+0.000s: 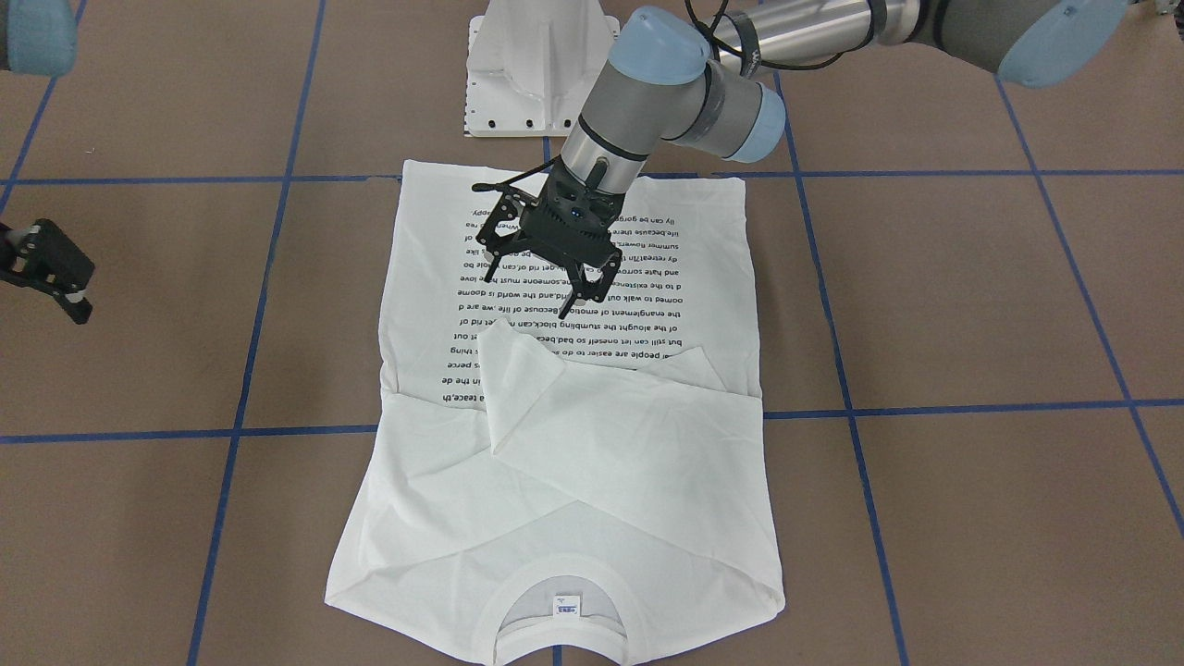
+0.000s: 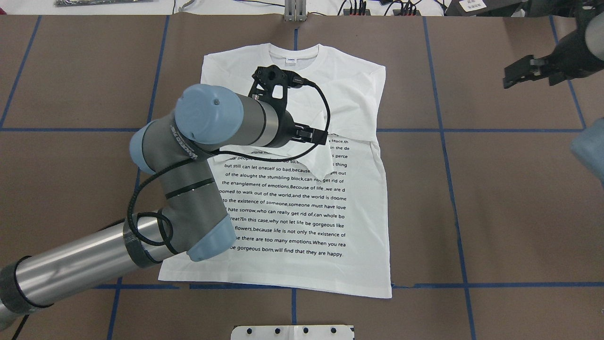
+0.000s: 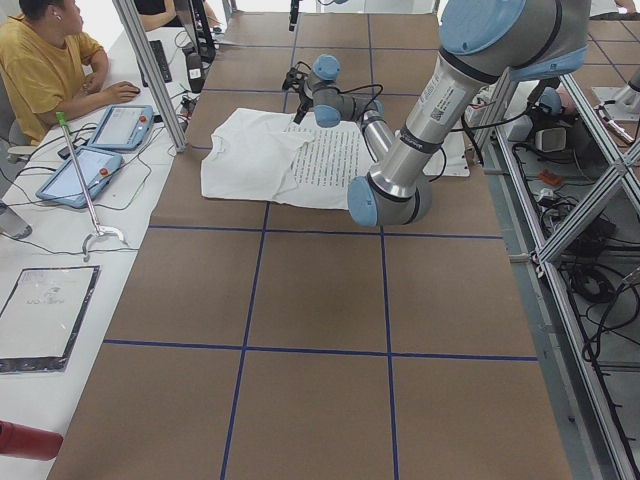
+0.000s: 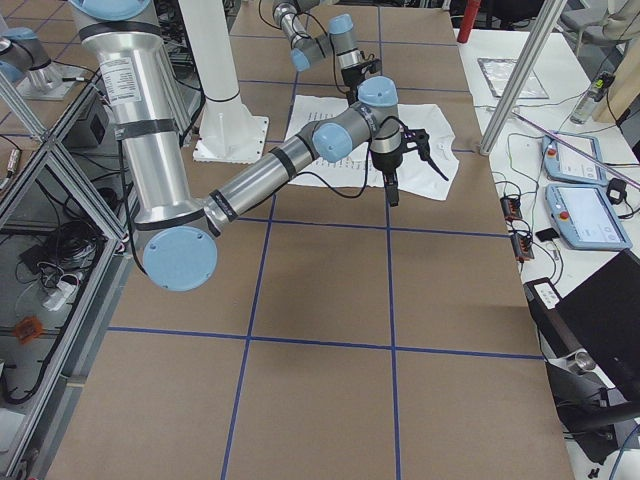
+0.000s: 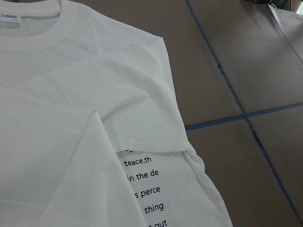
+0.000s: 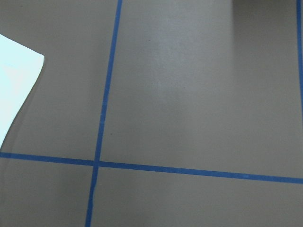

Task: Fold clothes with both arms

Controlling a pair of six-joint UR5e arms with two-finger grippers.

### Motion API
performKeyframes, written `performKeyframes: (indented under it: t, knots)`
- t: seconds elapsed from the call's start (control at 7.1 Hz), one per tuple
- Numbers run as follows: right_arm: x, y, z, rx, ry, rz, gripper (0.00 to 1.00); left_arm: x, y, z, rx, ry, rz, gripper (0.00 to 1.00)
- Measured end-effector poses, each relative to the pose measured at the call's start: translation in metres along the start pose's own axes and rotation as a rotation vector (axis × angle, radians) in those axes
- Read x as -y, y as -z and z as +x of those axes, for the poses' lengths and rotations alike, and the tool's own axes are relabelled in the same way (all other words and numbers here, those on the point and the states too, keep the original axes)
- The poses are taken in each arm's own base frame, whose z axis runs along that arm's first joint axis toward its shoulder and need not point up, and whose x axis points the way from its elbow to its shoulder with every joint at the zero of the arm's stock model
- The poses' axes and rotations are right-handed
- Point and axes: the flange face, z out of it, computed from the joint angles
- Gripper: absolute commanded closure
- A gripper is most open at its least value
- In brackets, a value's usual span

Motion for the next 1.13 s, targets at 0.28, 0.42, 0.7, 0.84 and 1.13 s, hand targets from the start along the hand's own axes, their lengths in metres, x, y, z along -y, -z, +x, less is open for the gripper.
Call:
performKeyframes:
  t: [0.28,0.42,0.7,0.84,1.13]
  knots:
    - [0.004,-0.043,-0.111,-0.026,-0.069,0.027,0.00,0.040,0.049,-0.091,0.044,-0.149,-0.038,0.00]
    - [0.005,-0.062,-0.157,-0.035,-0.096,0.033,0.00,0.052,0.075,-0.139,0.062,-0.214,-0.048,0.00]
    - [0.004,-0.090,-0.257,-0.078,-0.149,0.020,0.00,0.060,0.126,-0.237,0.106,-0.370,-0.075,0.00]
    - [0.002,-0.099,-0.315,-0.113,-0.177,0.009,0.00,0.056,0.146,-0.270,0.116,-0.424,-0.087,0.00]
    - [-0.007,-0.125,-0.407,-0.184,-0.224,0.003,0.03,0.050,0.160,-0.290,0.120,-0.450,-0.094,0.00]
